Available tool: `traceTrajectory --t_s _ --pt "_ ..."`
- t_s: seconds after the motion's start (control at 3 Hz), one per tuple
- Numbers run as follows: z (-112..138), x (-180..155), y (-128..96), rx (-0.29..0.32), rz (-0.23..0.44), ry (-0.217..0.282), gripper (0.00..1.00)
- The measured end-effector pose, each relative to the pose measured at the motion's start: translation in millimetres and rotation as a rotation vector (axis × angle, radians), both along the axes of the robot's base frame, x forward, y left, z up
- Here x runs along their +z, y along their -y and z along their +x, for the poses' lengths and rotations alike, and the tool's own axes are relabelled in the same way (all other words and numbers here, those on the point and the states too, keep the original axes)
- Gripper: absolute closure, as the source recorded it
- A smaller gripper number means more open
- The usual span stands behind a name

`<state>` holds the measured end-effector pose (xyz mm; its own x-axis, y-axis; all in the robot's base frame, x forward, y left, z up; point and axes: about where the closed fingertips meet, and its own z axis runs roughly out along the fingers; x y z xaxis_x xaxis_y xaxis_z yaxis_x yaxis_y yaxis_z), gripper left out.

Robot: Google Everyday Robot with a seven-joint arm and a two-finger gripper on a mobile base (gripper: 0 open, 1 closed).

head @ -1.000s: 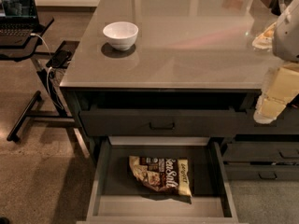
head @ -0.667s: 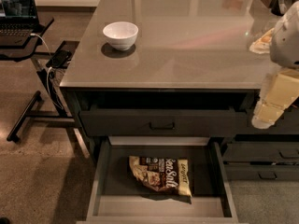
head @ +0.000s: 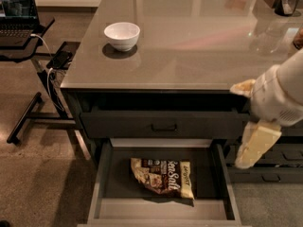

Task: Pick brown chip bag from middle drawer and place on counter

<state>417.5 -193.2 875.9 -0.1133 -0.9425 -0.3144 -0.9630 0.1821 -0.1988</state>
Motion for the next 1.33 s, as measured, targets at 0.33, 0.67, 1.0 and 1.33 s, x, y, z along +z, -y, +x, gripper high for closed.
traceTrajectory --t_s 0.33,0.67,1.0,1.33 --pt "4.2 -62.9 -8.2 0.030 0.059 0.003 0.00" --pt "4.0 -62.4 -8.2 0.030 0.058 0.003 0.00" --pt "3.4 -78.6 -14.4 0.041 0.081 0.003 0.00" --pt "4.0 -133.3 -25.3 0.044 0.163 -0.001 0.00"
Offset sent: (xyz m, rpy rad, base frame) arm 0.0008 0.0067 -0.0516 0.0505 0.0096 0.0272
